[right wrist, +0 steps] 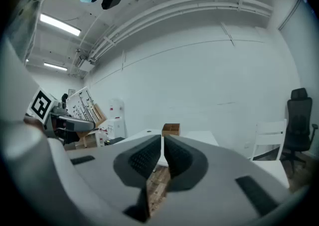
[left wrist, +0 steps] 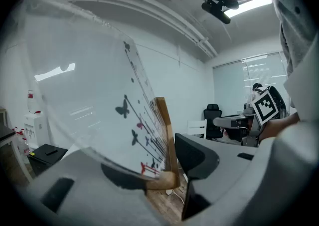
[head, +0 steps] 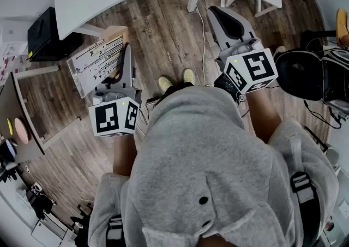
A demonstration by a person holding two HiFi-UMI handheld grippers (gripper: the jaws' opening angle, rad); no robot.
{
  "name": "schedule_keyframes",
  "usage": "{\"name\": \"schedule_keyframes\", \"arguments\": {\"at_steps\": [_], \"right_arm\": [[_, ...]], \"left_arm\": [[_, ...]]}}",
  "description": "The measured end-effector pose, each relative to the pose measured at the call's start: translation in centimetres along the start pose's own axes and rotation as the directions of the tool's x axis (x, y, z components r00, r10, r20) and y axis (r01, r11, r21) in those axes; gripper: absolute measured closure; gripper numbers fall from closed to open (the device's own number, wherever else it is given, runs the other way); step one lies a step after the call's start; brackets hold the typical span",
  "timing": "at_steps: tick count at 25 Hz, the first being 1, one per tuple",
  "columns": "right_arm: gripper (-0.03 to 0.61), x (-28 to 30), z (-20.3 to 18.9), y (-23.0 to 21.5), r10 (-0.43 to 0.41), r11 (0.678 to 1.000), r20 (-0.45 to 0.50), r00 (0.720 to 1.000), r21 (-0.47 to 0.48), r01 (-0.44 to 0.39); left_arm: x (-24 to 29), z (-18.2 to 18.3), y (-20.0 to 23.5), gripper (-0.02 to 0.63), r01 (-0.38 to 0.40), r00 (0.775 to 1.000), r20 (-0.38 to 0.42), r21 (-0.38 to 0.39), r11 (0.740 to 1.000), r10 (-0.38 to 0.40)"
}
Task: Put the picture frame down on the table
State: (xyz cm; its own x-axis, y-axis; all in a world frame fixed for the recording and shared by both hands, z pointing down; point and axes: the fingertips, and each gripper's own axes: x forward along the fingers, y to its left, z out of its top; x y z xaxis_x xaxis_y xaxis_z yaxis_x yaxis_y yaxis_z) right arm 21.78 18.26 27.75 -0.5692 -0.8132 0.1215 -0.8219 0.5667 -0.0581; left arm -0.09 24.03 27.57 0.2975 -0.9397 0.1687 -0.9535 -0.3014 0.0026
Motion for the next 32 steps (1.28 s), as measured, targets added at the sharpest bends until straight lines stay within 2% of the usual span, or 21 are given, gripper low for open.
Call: {"name": "schedule_keyframes", "arguments": {"at_steps": [14,32], "right_arm": [[0.540,-2.3,-1.6,-1.0,0.082,0.996,0.013,0.997,0.016,-0.083],[0.540,-2.3,-1.7,0.7,0.094,0.995,0.038,0.995,-0.015,-0.094]], "left_arm": [[-0.7,-0.6,-4.7,0.416,-0.051,0.999,0.012,0.032,0.998,0.051],[-1.6,-0.8,-4.1,0.417,-0.053,0.998,0.043,0.036,0.998,0.052]]}}
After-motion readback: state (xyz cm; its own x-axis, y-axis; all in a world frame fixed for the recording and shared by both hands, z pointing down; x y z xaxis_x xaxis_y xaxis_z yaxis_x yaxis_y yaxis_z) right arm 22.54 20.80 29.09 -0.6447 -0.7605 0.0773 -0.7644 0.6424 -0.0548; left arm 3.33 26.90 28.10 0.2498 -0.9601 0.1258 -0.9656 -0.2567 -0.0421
